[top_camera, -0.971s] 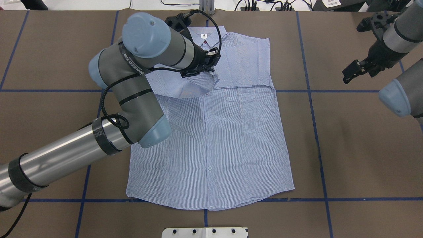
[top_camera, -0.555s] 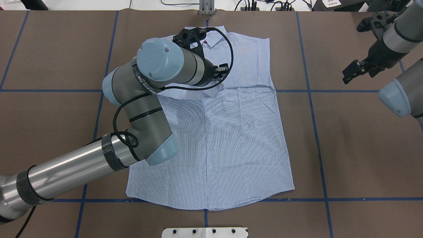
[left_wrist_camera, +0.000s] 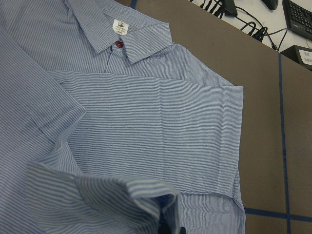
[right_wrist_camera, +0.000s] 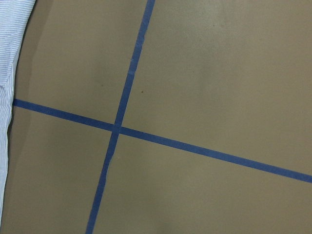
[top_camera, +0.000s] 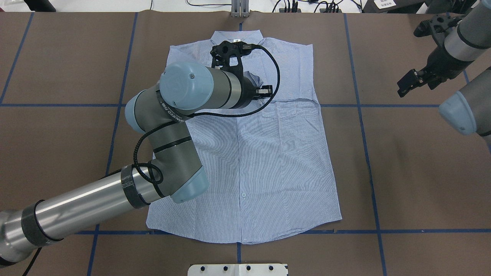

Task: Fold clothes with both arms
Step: 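Lower the sleeve onto the shirt front with the left gripper and release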

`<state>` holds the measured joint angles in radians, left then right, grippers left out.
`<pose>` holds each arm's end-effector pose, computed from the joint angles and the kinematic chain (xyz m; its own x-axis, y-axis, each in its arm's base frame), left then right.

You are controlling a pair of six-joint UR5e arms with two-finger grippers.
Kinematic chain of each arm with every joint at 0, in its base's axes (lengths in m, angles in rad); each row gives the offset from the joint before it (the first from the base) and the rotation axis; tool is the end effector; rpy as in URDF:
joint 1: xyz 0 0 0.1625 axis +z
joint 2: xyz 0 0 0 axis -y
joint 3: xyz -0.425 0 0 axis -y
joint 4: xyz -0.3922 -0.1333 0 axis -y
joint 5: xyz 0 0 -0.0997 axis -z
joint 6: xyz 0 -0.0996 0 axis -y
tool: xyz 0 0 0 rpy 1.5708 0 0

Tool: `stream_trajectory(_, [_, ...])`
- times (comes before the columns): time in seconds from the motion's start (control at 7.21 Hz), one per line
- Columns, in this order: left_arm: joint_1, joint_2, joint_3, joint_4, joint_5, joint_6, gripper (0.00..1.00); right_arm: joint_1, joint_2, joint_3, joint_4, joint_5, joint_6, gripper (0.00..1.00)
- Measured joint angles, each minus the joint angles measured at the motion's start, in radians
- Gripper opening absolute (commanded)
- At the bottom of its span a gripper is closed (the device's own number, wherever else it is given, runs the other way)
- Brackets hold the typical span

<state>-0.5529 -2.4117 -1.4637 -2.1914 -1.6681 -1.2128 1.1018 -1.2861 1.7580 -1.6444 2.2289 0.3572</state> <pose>0.5531 -0.4866 0.1071 0.3260 0.2086 -0.9221 0.3499 0.8795 0.3227 -0.2026 -0.5600 0.4261 0.7064 -0.2458 0.6638 0.1810 0.9693 0.1663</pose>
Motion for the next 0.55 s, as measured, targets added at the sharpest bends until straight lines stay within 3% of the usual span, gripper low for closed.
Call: stream_trajectory(0.55, [0.002,-0.003,0.091,-0.131,0.068,0.250,0.00,0.000,0.002,0.000,0.000,0.009,0.000,1.00])
